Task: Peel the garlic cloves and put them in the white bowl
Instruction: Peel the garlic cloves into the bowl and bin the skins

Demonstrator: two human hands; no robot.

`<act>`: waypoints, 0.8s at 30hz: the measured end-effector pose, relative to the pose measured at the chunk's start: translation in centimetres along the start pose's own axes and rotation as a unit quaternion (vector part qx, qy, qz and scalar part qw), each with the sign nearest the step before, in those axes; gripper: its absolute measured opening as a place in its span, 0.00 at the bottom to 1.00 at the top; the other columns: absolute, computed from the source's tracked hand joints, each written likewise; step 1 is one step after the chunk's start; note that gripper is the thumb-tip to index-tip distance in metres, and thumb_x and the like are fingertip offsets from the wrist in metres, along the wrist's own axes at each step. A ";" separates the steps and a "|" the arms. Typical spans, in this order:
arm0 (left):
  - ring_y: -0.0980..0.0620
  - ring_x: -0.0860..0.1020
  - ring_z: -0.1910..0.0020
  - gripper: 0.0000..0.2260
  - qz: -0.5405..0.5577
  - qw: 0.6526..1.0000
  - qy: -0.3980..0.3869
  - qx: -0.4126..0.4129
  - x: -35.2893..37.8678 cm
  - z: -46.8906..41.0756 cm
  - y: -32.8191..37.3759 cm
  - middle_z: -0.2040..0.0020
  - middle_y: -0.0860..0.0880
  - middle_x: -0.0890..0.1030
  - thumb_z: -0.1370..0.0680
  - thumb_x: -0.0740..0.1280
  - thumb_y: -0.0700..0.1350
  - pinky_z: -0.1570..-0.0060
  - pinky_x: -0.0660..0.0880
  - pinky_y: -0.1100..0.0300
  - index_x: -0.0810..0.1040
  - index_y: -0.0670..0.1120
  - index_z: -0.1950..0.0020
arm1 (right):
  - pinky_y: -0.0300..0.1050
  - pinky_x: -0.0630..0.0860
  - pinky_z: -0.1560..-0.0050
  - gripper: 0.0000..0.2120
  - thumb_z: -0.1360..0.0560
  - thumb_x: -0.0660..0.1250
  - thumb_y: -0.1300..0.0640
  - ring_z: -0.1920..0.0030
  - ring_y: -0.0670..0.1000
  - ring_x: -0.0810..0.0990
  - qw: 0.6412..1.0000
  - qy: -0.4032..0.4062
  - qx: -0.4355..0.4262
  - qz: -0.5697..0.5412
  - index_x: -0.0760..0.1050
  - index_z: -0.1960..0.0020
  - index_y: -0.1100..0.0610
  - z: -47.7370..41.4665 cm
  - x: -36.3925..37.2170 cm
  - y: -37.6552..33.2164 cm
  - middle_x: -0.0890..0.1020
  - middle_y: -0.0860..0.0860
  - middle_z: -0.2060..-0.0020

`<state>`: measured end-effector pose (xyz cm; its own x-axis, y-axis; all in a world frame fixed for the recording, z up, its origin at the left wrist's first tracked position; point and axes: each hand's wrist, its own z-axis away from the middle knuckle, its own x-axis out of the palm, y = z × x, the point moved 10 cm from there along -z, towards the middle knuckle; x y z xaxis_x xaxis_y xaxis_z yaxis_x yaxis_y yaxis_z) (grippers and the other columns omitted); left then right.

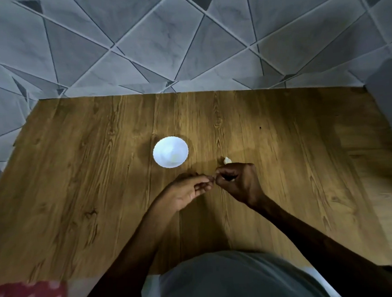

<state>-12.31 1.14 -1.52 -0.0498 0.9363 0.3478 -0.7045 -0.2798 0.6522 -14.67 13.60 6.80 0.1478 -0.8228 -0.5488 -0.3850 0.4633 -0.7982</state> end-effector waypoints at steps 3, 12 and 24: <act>0.55 0.81 0.66 0.06 0.108 0.992 -0.018 -0.061 0.0 0.2 -1.2 0.64 0.45 0.82 0.22 0.63 0.32 0.61 0.80 0.65 0.79 0.36 0.55 | 0.49 0.76 0.67 0.08 0.25 0.69 0.58 0.67 0.46 0.80 0.999 -0.003 -0.046 0.003 0.82 0.61 0.58 -0.4 -0.1 -1.2 0.82 0.48 0.68; 0.51 0.83 0.61 0.04 0.291 0.954 -0.014 -0.068 1.5 0.6 -2.7 0.56 0.41 0.83 0.22 0.64 0.33 0.60 0.81 0.62 0.79 0.35 0.50 | 0.36 0.76 0.66 0.05 0.26 0.72 0.65 0.66 0.43 0.80 0.997 0.068 -0.025 -0.003 0.83 0.59 0.59 0.0 -1.1 -1.3 0.83 0.48 0.67; 0.56 0.83 0.62 0.15 -0.096 0.959 0.191 0.187 -1.7 1.9 1.4 0.59 0.45 0.83 0.29 0.74 0.35 0.58 0.78 0.64 0.69 0.44 0.51 | 0.37 0.79 0.66 0.08 0.27 0.73 0.63 0.69 0.41 0.81 0.989 0.061 0.135 -0.028 0.83 0.57 0.50 1.0 0.1 2.6 0.82 0.41 0.68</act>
<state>-11.89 -1.19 0.06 -0.2501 0.9678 -0.0284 -0.4271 -0.0840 0.9003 -14.75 15.08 4.46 0.0449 -0.8753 -0.4815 -0.1193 0.4738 -0.8725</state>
